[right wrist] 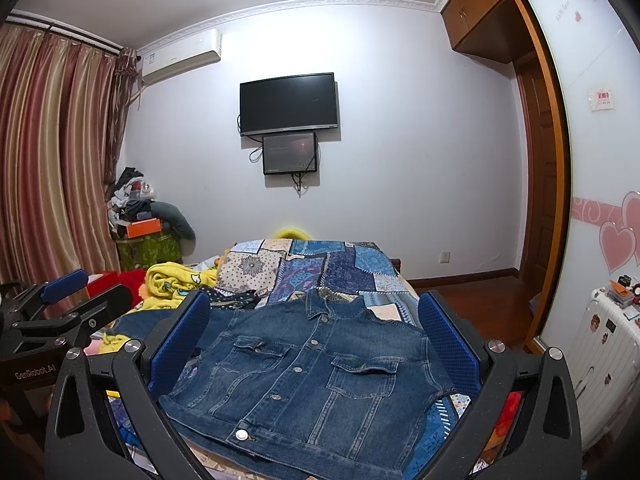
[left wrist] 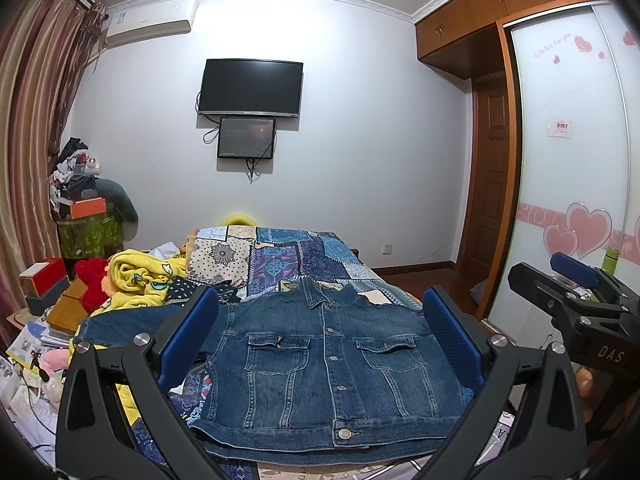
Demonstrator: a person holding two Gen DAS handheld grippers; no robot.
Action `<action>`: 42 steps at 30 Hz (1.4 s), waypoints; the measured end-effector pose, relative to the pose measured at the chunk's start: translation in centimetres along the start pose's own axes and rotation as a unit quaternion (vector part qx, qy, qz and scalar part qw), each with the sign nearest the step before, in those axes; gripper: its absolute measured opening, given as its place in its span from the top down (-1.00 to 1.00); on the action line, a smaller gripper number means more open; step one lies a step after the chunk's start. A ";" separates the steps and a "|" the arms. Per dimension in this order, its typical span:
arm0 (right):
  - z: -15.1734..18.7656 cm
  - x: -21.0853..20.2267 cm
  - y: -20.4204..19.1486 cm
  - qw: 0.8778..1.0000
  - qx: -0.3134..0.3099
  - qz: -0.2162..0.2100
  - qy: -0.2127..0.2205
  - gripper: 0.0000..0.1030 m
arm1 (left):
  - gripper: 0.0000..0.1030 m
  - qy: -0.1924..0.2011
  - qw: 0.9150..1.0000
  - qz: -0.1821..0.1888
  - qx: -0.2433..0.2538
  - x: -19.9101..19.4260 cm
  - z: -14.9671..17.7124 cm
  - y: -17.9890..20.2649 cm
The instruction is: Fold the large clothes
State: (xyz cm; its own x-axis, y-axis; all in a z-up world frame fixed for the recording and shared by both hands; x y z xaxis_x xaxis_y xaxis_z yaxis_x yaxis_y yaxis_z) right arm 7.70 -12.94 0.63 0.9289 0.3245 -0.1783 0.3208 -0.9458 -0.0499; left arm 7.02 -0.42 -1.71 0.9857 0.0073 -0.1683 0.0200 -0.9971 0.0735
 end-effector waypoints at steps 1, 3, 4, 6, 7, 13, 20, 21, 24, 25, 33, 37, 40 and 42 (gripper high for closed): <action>0.0 0.0 0.0 1.000 0.000 0.000 0.000 -1.00 | -0.99 0.000 1.000 0.000 0.000 0.0 0.0 0.0; 0.0 0.0 0.0 1.000 -0.001 0.000 0.000 -1.00 | -0.99 0.000 1.000 0.000 0.000 0.0 0.0 0.0; 0.0 0.0 0.0 1.000 0.000 0.000 0.000 -1.00 | -0.99 0.000 1.000 0.001 0.000 0.0 0.0 0.0; 0.0 0.0 0.0 1.000 0.000 0.000 0.000 -1.00 | -0.99 0.000 1.000 0.002 -0.001 0.0 0.0 0.1; 0.0 0.0 0.0 1.000 0.000 0.000 -0.001 -1.00 | -0.99 0.000 1.000 0.003 -0.001 0.0 0.0 0.1; 0.1 0.2 0.0 1.000 0.000 0.000 -0.001 -1.00 | -0.99 0.003 1.000 0.002 0.003 -0.2 -0.1 0.0; 0.1 0.2 -0.2 1.000 -0.001 -0.001 -0.002 -1.00 | -0.99 0.001 1.000 0.004 0.004 -0.2 -0.1 0.2; 0.1 0.2 -0.2 1.000 -0.001 -0.001 -0.002 -1.00 | -0.99 0.002 1.000 0.004 0.005 -0.2 -0.1 0.2; 0.2 0.2 -0.2 1.000 -0.001 -0.001 -0.002 -1.00 | -0.99 0.002 1.000 0.004 0.005 -0.2 -0.1 0.3; 0.2 0.2 -0.2 1.000 -0.001 -0.001 -0.003 -1.00 | -0.99 0.002 1.000 0.004 0.005 -0.2 -0.1 0.3; 0.2 0.2 -0.2 1.000 -0.001 -0.001 -0.002 -1.00 | -0.99 0.002 1.000 0.003 0.005 -0.2 0.0 0.3; 0.3 0.4 -0.3 1.000 -0.002 0.000 -0.005 -1.00 | -0.99 0.001 1.000 0.004 0.003 0.0 0.0 0.4; 0.5 0.7 -0.5 1.000 -0.002 0.000 -0.007 -1.00 | -0.99 -0.001 1.000 0.004 0.003 0.1 0.0 0.4; 0.6 1.0 -0.6 1.000 -0.002 0.000 -0.010 -1.00 | -0.99 -0.002 1.000 0.004 0.002 0.3 0.0 0.2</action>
Point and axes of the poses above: each gripper's, at about its wrist camera, not at the fingertips, and x roughly the way its jaws point, y to its right, z to its underside, the point moved 7 cm from there along x, roughly the way its jaws point, and after that the axes turned 2 degrees about y, right-handed, at the moved point
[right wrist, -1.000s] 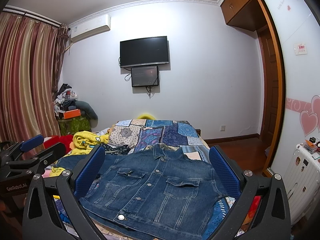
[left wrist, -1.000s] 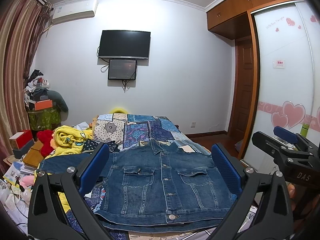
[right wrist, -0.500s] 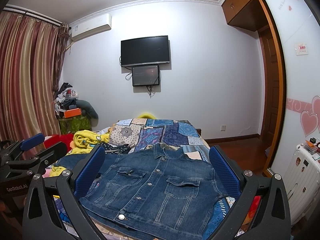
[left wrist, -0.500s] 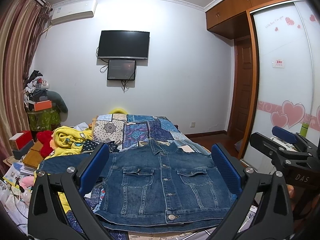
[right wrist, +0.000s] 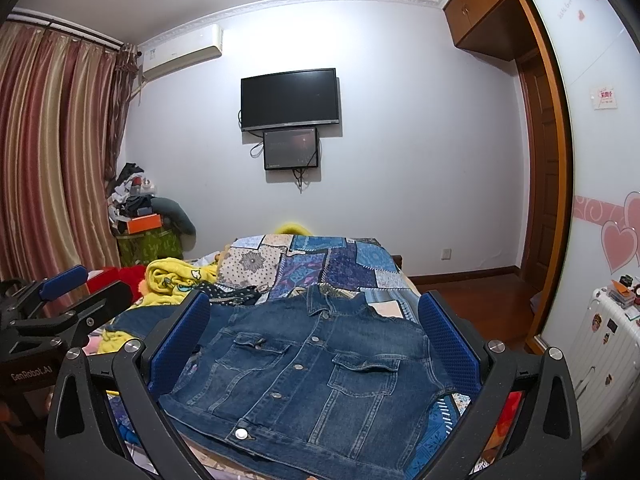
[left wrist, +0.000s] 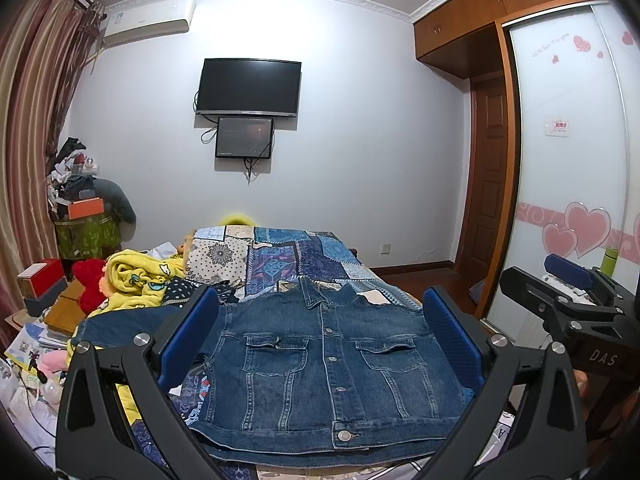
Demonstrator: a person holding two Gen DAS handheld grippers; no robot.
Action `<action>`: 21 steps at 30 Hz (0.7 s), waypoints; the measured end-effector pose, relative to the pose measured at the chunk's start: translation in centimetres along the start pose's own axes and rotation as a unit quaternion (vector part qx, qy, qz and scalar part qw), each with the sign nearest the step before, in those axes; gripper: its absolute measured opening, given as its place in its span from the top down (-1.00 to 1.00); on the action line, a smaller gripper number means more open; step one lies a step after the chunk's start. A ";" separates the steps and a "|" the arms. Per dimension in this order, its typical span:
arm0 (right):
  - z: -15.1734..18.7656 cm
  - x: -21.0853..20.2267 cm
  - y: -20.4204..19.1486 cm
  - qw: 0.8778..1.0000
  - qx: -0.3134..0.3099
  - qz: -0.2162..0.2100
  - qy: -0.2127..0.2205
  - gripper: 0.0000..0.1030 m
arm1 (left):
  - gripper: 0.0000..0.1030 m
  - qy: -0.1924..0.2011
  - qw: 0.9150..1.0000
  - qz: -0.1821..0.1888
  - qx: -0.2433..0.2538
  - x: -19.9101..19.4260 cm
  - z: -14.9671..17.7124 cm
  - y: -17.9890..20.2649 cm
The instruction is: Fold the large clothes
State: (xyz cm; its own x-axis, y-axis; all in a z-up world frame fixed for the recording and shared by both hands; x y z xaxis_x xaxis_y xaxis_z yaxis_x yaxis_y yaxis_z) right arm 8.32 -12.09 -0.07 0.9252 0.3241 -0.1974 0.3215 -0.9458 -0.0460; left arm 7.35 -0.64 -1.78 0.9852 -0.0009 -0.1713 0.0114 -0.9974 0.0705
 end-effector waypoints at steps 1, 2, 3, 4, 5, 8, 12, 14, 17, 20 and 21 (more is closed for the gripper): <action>0.0 0.2 0.0 1.000 0.000 0.000 -0.001 -1.00 | -0.99 -0.001 1.000 0.000 0.000 0.1 0.0 -0.1; 0.1 0.4 0.0 1.000 -0.001 0.001 -0.003 -1.00 | -0.99 -0.001 1.000 -0.001 -0.001 0.3 0.1 -0.2; 0.1 0.6 0.1 1.000 -0.001 0.001 -0.005 -1.00 | -0.99 -0.002 1.000 -0.001 -0.001 0.5 0.1 -0.4; 0.1 0.9 0.1 1.000 -0.001 0.001 -0.007 -1.00 | -0.99 -0.004 1.000 -0.001 -0.002 0.8 0.1 -0.5; 0.2 1.3 0.1 1.000 -0.001 0.001 -0.010 -1.00 | -0.99 -0.006 1.000 -0.001 -0.002 1.1 0.1 -0.7; 0.3 2.4 0.1 1.000 -0.003 0.001 -0.019 -1.00 | -0.99 -0.012 1.000 -0.004 -0.003 2.5 0.1 -1.6; 0.7 4.7 0.2 0.999 -0.009 0.003 -0.031 -1.00 | -0.99 -0.021 1.000 -0.013 -0.005 4.8 0.1 -3.3; 0.9 6.1 0.3 0.999 -0.010 0.006 -0.041 -1.00 | -0.99 -0.032 0.999 -0.023 -0.007 6.6 0.4 -4.7; 2.1 9.0 0.7 0.998 -0.010 0.010 -0.067 -1.00 | -0.99 -0.063 0.997 -0.051 -0.012 9.8 1.5 -7.5; 3.6 11.6 1.4 0.995 -0.011 0.015 -0.095 -1.00 | -0.99 -0.117 0.991 -0.064 -0.022 13.1 4.2 -10.8; 4.0 12.1 1.6 0.995 -0.011 0.017 -0.101 -1.00 | -0.99 -0.144 0.987 -0.070 -0.035 14.4 5.7 -12.4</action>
Point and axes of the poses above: each gripper's, at about its wrist camera, not at the fingertips, and x roughly the way its jaws point, y to its right, z to its underside, the point moved 7 cm from there along x, roughly the way its jaws point, and after that the axes turned 2 degrees about y, right-handed, at the moved point
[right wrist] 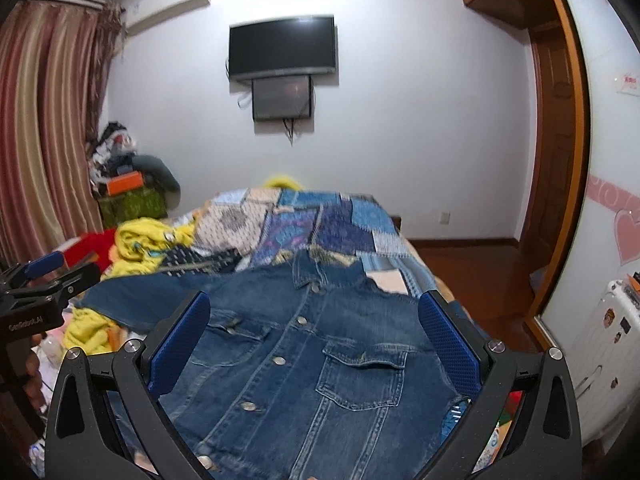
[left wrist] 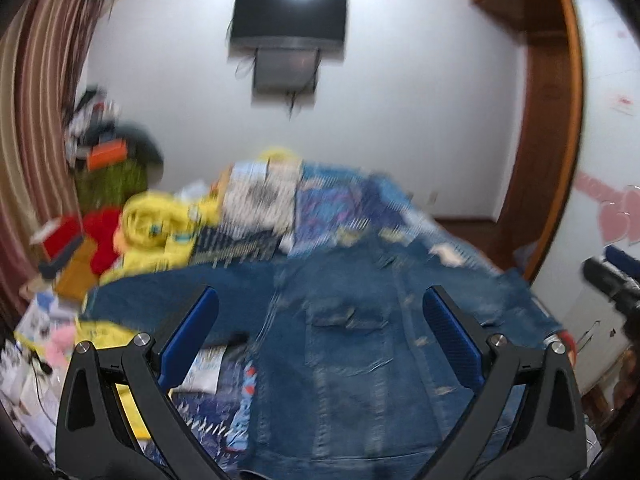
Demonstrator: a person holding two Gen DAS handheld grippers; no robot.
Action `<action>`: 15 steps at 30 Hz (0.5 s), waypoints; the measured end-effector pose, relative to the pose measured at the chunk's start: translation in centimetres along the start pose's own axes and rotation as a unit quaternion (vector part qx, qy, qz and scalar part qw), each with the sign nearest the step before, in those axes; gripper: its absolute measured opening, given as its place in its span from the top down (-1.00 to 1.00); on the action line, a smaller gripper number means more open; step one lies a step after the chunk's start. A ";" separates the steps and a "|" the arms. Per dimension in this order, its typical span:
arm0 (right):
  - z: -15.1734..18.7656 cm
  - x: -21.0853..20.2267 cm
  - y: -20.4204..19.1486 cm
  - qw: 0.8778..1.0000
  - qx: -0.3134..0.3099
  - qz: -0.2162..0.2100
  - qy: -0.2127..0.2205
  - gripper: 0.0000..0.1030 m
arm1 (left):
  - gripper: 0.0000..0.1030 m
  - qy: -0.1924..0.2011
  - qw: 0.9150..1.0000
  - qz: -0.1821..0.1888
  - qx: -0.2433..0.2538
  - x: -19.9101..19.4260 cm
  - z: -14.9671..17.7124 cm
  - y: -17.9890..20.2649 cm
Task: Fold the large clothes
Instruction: 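Lower the left gripper onto the jacket sleeve and close on it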
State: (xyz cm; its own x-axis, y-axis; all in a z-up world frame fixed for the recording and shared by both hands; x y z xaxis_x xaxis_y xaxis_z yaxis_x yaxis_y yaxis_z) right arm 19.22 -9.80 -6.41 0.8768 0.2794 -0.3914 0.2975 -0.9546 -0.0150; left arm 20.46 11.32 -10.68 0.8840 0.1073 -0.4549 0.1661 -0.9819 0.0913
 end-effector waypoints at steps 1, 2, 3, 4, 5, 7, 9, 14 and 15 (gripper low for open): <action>0.4 1.0 0.2 1.000 -0.001 0.003 -0.013 -1.00 | -0.99 -0.018 1.000 -0.004 -0.008 1.2 0.6 -1.0; 0.6 1.7 0.4 1.000 -0.001 0.005 -0.022 -1.00 | -0.99 -0.036 0.999 -0.011 -0.015 2.4 1.4 -2.1; 1.0 2.8 0.6 0.999 -0.001 0.007 -0.033 -1.00 | -0.99 -0.056 0.998 -0.022 -0.024 3.6 2.3 -3.4; 1.4 3.8 0.9 0.999 0.000 0.010 -0.045 -1.00 | -0.99 -0.075 0.996 -0.037 -0.032 4.9 3.2 -4.8; 1.7 4.6 1.0 0.998 0.001 0.011 -0.054 -1.00 | -0.99 -0.095 0.993 -0.053 -0.040 6.2 4.1 -6.3; 2.5 6.4 1.2 0.997 0.006 0.009 -0.080 -1.00 | -0.99 -0.121 0.989 -0.066 -0.054 7.9 5.8 -8.7; 3.2 8.0 1.4 0.995 0.010 0.009 -0.103 -1.00 | -0.99 -0.141 0.984 -0.078 -0.073 9.5 7.2 -11.0; 5.4 11.6 1.4 0.986 -0.003 0.015 -0.165 -1.00 | -0.99 -0.171 0.974 -0.093 -0.112 13.0 9.6 -17.0; 5.9 12.3 1.4 0.984 -0.005 0.015 -0.178 -1.00 | -0.99 -0.172 0.973 -0.092 -0.120 13.3 9.7 -17.7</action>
Point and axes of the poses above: each gripper's, at about its wrist camera, not at the fingertips, and x roughly the way its jaws point, y to its right, z to its underside, the point moved 7 cm from there along x, roughly the way its jaws point, and after that the axes turned 2 degrees about y, right-handed, at the moved point
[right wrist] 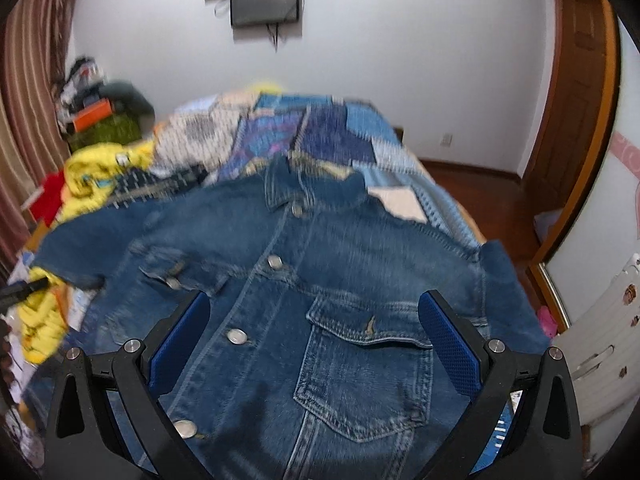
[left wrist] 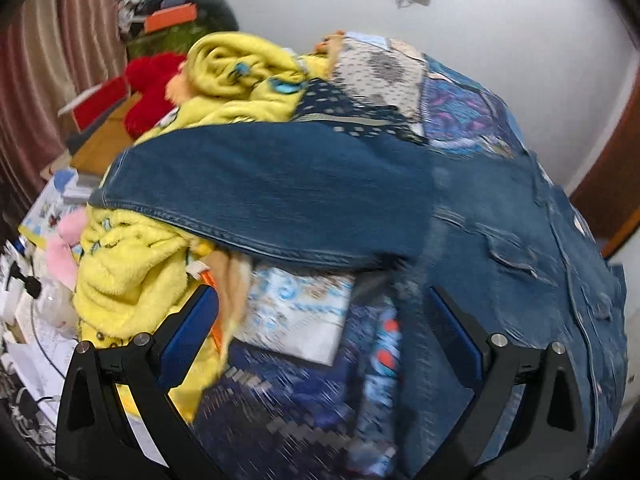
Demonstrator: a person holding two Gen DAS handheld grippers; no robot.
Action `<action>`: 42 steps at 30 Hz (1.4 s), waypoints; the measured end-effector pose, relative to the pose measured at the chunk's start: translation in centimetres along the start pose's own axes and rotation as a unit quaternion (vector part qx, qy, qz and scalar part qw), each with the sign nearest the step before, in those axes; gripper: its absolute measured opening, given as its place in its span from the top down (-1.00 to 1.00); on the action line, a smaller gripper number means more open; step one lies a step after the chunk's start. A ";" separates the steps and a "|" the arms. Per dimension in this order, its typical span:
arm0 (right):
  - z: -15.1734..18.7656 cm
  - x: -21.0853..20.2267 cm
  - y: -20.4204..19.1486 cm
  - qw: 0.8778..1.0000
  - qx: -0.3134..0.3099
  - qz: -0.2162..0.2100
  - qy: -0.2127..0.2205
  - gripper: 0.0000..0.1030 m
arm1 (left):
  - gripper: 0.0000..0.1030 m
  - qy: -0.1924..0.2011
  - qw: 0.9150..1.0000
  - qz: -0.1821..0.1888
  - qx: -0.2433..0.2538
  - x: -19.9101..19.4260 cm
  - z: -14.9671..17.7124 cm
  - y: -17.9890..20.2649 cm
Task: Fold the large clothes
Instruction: 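Lower the left gripper onto the jacket sleeve and close on it, then lift the sleeve with the left gripper and fold it across the jacket front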
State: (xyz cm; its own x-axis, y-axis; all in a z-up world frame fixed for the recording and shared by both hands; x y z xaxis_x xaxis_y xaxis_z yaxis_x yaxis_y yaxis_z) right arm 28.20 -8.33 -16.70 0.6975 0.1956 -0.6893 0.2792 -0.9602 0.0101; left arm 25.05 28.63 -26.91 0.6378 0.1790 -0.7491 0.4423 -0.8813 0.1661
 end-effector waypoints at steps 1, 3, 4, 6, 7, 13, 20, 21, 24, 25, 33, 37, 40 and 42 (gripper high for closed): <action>0.3 0.8 -0.1 1.000 0.000 -0.001 -0.014 -1.00 | -0.99 -0.002 1.000 0.007 -0.012 0.7 -0.3 -1.0; 0.5 1.7 -0.2 1.000 0.003 -0.005 -0.027 -1.00 | -0.99 -0.014 0.999 0.023 -0.037 2.1 -0.9 -2.6; 0.4 2.2 -0.2 0.999 0.006 -0.008 -0.032 -1.00 | -0.99 -0.019 0.998 0.033 -0.048 2.8 -1.1 -3.2; 0.5 2.7 -0.4 0.999 0.011 -0.014 -0.041 -1.00 | -0.99 -0.030 0.996 0.055 -0.068 4.1 -1.6 -4.2; 0.4 3.0 -0.4 0.999 0.012 -0.015 -0.043 -1.00 | -0.95 -0.034 0.994 0.061 -0.079 4.9 -1.9 -4.9; -0.2 4.3 -0.1 0.998 0.021 -0.012 -0.053 -1.00 | -0.65 -0.057 0.986 0.067 -0.139 8.7 -2.5 -7.9; -0.5 4.7 0.4 0.998 0.033 -0.008 -0.057 -1.00 | -0.20 -0.061 0.974 0.071 -0.207 11.4 -2.6 -10.9; -0.5 4.7 0.5 0.998 0.034 -0.008 -0.058 -1.00 | -0.11 -0.059 0.973 0.071 -0.210 11.4 -2.7 -11.2; -0.5 4.6 0.6 0.998 0.037 -0.007 -0.057 -1.00 | 0.31 -0.060 0.976 0.058 -0.204 11.4 -3.3 -11.4; -0.6 4.5 0.6 0.998 0.037 -0.007 -0.056 -1.00 | 0.63 -0.061 0.978 0.043 -0.193 11.2 -3.5 -11.4; -1.3 2.8 0.3 0.999 0.027 -0.004 -0.036 -1.00 | 0.81 -0.007 0.997 -0.027 -0.068 5.6 -6.8 -8.5; -1.8 1.5 0.5 0.999 0.028 -0.007 -0.019 -1.00 | 0.84 0.048 0.998 -0.028 -0.025 2.2 -10.3 -5.5; -2.1 0.5 0.8 0.999 0.032 -0.006 -0.009 -1.00 | 0.86 0.081 0.997 -0.014 0.007 0.2 -12.7 -2.0; -2.3 -0.3 1.4 0.999 0.038 -0.006 0.000 -1.00 | 0.87 0.092 0.995 0.013 0.024 -0.8 -13.7 1.1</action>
State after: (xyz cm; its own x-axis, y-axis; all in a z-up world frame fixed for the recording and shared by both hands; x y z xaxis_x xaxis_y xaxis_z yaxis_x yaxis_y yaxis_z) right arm 29.87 -9.27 -14.83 0.6948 0.2069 -0.6888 0.2359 -0.9703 -0.0535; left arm 33.66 33.49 -17.37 0.7557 0.2287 -0.6137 0.3962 -0.9057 0.1505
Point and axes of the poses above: each gripper's, at about its wrist camera, not at the fingertips, and x roughly the way its jaws point, y to its right, z to its underside, the point moved 7 cm from there along x, roughly the way its jaws point, and after that the axes turned 2 degrees about y, right-handed, at the moved point
